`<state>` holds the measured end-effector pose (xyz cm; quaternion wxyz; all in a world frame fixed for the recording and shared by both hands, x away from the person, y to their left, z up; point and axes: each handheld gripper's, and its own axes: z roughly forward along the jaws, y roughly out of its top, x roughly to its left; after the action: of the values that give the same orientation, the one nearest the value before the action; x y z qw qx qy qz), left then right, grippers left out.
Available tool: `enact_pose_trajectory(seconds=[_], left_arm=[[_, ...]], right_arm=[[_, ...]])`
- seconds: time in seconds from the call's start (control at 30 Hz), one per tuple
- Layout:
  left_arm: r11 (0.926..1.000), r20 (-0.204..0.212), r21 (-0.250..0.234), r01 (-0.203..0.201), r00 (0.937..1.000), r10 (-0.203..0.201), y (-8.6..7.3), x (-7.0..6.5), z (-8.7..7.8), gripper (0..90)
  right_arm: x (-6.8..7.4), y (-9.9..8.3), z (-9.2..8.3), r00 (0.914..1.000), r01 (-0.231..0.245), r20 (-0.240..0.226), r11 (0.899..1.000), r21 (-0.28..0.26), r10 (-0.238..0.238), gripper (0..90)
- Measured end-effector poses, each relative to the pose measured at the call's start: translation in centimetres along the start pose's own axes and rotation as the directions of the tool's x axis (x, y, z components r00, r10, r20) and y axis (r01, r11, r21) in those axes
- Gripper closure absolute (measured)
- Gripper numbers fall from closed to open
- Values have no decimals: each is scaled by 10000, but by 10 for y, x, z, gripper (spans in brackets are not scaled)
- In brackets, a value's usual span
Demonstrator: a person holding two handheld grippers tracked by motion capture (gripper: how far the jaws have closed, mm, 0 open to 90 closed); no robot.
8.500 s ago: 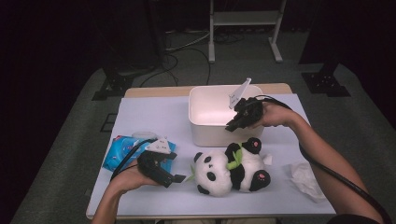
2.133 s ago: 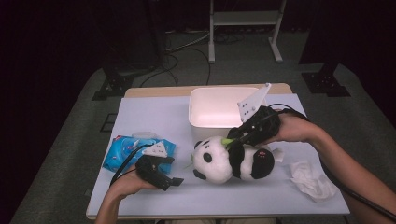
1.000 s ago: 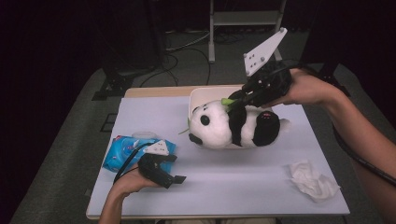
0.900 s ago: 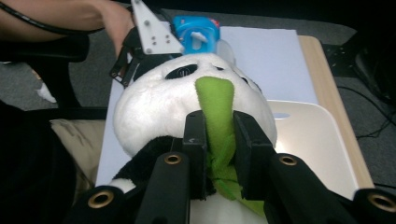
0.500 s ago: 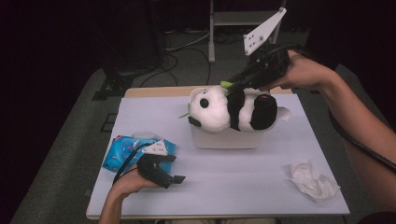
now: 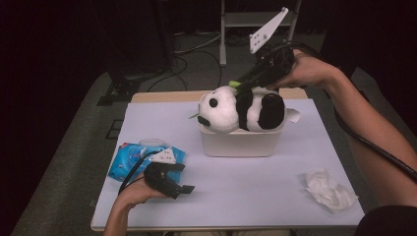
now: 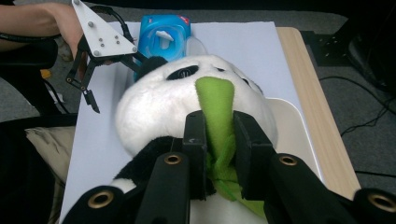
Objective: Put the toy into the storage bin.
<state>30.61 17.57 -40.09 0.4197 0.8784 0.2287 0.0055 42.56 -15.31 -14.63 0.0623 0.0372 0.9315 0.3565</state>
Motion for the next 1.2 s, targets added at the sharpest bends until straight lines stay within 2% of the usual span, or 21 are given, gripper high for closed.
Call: enact_pose_trajectory(seconds=[0.27,0.37,0.5,0.67,1.2], left_arm=[[10000,-41,7,54,10000,-54,-1,1,-1,106],[10000,-48,51,51,10000,-50,-3,2,-1,107],[9999,-85,72,142,9999,-141,-5,3,-2,106],[9998,-118,57,178,9998,-177,-7,4,-3,106],[9998,-40,41,171,9998,-170,-7,1,-4,106]], right_arm=[[-17,-4,9,9998,-200,99,9997,135,199,755],[-21,-5,12,9999,-118,49,9997,209,117,755],[-28,-9,15,9993,-376,36,9991,182,375,755],[-37,-15,23,9987,-503,58,9975,490,501,754],[-56,-32,52,9978,-663,-4,9951,736,665,754]])
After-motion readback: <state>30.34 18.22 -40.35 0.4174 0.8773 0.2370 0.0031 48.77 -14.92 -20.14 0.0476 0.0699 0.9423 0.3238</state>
